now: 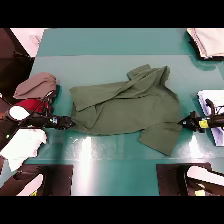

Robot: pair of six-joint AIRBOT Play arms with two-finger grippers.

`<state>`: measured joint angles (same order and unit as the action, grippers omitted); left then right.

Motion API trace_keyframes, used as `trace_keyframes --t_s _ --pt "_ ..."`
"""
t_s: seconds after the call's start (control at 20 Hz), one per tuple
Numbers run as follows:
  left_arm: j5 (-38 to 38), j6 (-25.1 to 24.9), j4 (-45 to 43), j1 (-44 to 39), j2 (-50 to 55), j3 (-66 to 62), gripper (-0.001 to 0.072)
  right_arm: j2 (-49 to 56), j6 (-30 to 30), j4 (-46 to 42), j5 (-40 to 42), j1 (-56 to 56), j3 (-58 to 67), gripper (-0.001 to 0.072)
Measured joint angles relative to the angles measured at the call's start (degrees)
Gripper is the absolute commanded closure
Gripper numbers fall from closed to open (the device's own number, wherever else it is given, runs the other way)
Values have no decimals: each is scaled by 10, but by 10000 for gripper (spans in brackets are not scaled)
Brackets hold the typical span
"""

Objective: Fold the shirts.

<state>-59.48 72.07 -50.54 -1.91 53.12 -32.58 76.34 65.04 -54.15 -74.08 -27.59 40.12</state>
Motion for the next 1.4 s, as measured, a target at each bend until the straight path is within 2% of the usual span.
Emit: trace_keyframes --t_s 0.05,0.15,0.3,0.6,0.95,1.15,1.4 --pt "-3 0 0 0 0 -2 684 0 -4 0 2 12 1 694" --pt "-11 5 0 5 0 -21 684 -14 -8 -9 10 34 12 695" --pt "-27 11 0 30 -6 -108 684 -63 -5 7 5 59 77 696" --pt "-60 15 1 71 -16 -449 684 -183 23 43 24 99 356 696" --pt "-83 27 1 78 -23 -841 684 -273 40 36 39 110 692 698" --pt "-84 48 2 78 -58 -922 685 -316 72 -38 31 111 779 699" --pt "-117 66 0 78 -89 -915 685 -320 114 -129 -16 111 806 699"
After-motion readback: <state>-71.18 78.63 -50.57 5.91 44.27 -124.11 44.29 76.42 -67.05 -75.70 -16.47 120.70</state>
